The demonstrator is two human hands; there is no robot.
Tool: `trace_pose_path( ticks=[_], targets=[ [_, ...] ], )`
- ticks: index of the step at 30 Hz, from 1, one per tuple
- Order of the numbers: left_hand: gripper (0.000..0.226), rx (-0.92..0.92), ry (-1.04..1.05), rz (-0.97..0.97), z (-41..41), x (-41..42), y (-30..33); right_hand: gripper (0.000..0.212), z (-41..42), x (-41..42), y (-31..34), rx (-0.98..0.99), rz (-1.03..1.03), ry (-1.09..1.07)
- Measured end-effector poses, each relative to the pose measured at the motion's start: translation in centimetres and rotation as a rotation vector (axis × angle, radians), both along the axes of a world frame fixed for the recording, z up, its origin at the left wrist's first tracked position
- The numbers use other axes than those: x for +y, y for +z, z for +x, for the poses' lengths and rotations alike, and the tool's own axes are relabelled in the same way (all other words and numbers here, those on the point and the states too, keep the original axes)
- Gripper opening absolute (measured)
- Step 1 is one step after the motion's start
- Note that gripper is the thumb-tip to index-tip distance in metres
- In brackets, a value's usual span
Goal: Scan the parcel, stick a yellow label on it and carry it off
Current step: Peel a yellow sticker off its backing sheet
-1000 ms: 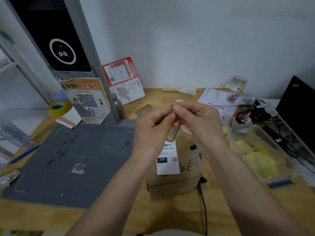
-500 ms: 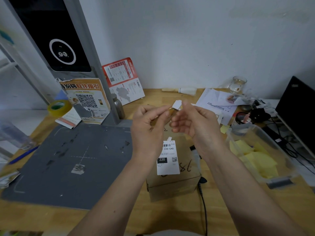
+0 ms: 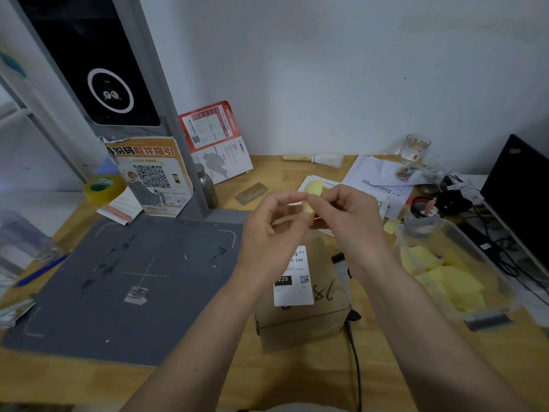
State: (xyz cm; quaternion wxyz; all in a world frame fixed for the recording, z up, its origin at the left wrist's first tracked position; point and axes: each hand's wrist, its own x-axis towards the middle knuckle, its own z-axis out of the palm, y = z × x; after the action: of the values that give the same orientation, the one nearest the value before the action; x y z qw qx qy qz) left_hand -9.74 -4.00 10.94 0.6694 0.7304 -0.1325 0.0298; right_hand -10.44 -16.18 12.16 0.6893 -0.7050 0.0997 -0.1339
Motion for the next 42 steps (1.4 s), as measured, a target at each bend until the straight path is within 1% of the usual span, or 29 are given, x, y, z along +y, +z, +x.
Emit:
trace_pose_path(
  ticks=[2, 3, 6, 8, 11, 17, 22, 29, 34, 42],
  targets=[
    [0.024, 0.051, -0.003, -0.017, 0.44, 0.13, 0.13, 0.009, -0.10, 0.16, 0.23, -0.025, -0.024, 0.020],
    [0.025, 0.052, -0.003, -0.014, 0.60, 0.13, 0.17, 0.011, -0.16, 0.23, 0.31, -0.039, -0.027, 0.039],
    [0.026, 0.074, -0.023, -0.058, 0.58, 0.03, 0.50, 0.035, -0.34, 0.22, 0.35, -0.087, -0.055, 0.116],
    [0.025, 0.071, -0.041, -0.074, 0.45, -0.02, 0.75, 0.041, -0.38, 0.18, 0.33, -0.112, -0.056, 0.154],
    [0.023, 0.039, -0.048, -0.063, 0.32, -0.02, 0.94, 0.035, -0.35, 0.13, 0.43, -0.130, -0.028, 0.171],
    [0.022, -0.024, -0.001, 0.018, 0.39, -0.20, 0.73, 0.013, -0.30, 0.03, 0.55, -0.135, 0.021, 0.100],
    [0.020, -0.101, 0.036, 0.101, 0.38, -0.44, 0.22, 0.011, -0.28, 0.27, 0.47, -0.172, 0.040, 0.054],
    [0.020, -0.121, 0.070, 0.077, 0.43, -0.32, 0.34, 0.011, -0.29, 0.17, 0.57, -0.187, 0.036, 0.064],
    [0.018, -0.206, 0.101, 0.145, 0.34, -0.34, 0.24, 0.010, -0.36, 0.36, 0.48, -0.199, 0.037, 0.056],
    [0.017, -0.157, 0.069, 0.109, 0.26, -0.21, 0.59, 0.011, -0.35, 0.29, 0.75, -0.221, 0.032, 0.071]
  ],
)
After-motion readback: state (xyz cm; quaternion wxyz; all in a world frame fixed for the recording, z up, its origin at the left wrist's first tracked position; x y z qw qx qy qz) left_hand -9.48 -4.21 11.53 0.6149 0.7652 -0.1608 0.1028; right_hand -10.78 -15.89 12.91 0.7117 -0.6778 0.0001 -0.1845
